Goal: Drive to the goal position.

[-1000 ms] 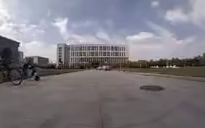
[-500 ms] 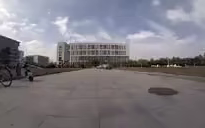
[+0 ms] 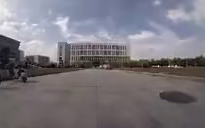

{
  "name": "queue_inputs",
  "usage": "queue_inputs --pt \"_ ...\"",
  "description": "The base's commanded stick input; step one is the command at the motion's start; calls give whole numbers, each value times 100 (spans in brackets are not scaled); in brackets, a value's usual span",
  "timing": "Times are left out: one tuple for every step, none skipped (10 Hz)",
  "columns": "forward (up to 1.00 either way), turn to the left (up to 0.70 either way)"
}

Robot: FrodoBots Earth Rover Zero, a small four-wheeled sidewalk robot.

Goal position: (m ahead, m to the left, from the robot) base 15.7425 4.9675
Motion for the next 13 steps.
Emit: queue_inputs --pt "100 0" --pt "100 0" --pt "100 0" --pt "100 0" --pt "100 0" --pt "100 0" --pt "100 0" --pt "100 0" --pt "100 0" --pt "100 1" --pt "100 3" --pt "100 4" --pt "100 4"
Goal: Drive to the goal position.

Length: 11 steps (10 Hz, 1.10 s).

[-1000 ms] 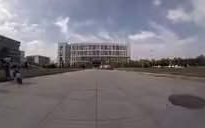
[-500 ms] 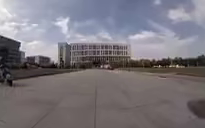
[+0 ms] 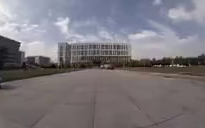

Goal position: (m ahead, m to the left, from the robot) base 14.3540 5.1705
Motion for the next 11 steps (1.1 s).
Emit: queue_inputs --pt "100 4" --pt "100 4" --pt "100 4" --pt "100 4" --pt "100 4" --pt "100 6" --pt "100 39" --pt "100 40" --pt "100 40" --pt "100 8" --pt "100 0"
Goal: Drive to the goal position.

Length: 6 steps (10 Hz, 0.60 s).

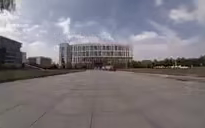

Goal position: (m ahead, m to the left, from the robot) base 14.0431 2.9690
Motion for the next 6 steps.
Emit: queue_inputs --pt "100 0" --pt "100 0" --pt "100 0" --pt "100 0" --pt "100 0" --pt "100 0"
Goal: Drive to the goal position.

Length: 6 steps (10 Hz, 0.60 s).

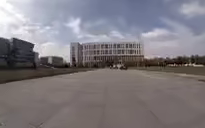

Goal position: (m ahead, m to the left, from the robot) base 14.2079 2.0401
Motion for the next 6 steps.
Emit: queue_inputs --pt "100 0" --pt "100 0" --pt "100 0" --pt "100 0" --pt "100 0" --pt "100 0"
